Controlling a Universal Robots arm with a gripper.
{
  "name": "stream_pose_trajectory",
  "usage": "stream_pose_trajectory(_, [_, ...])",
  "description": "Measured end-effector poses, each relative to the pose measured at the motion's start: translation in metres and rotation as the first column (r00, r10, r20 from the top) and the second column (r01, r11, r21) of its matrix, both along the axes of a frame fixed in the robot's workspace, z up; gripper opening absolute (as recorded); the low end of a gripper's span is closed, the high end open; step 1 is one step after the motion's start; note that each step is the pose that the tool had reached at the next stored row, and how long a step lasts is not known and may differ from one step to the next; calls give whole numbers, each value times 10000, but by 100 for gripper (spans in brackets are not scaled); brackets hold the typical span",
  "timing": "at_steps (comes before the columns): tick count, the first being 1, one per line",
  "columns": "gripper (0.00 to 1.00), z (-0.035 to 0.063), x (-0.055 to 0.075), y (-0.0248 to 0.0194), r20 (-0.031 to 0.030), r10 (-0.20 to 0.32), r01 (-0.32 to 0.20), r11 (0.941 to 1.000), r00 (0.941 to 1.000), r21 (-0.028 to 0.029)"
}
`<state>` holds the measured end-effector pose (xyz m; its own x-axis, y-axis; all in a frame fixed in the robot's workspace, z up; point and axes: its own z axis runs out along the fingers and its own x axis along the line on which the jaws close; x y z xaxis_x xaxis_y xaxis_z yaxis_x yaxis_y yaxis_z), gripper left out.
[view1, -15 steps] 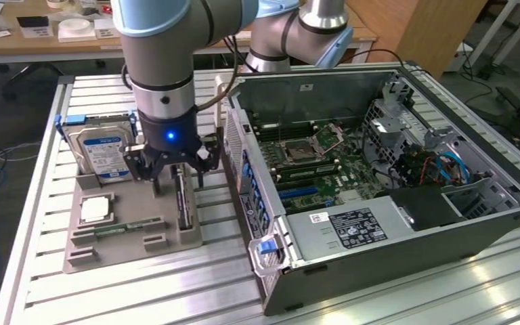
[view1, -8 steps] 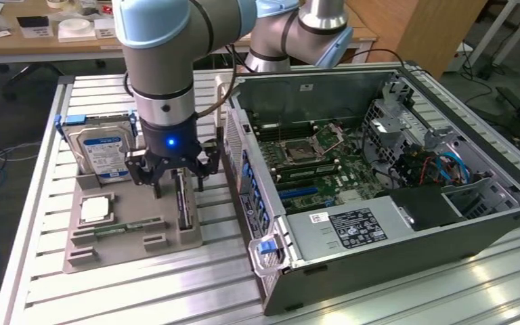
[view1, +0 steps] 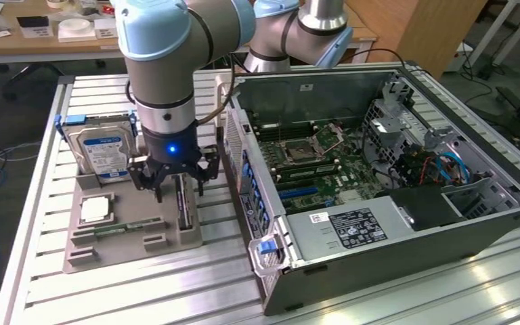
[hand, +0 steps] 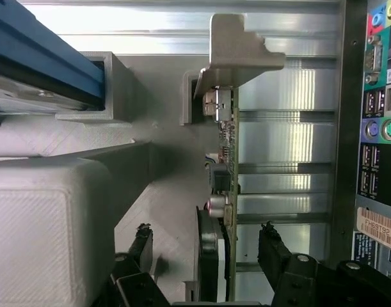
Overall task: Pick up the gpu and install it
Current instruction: 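Pick up the gpu and move the gpu toward the slot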
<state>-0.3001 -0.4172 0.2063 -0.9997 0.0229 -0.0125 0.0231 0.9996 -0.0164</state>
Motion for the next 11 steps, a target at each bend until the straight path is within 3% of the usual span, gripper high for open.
stream_pose_trajectory(11, [68,-1,-1,-4,1,-1,1,10000,10000,0])
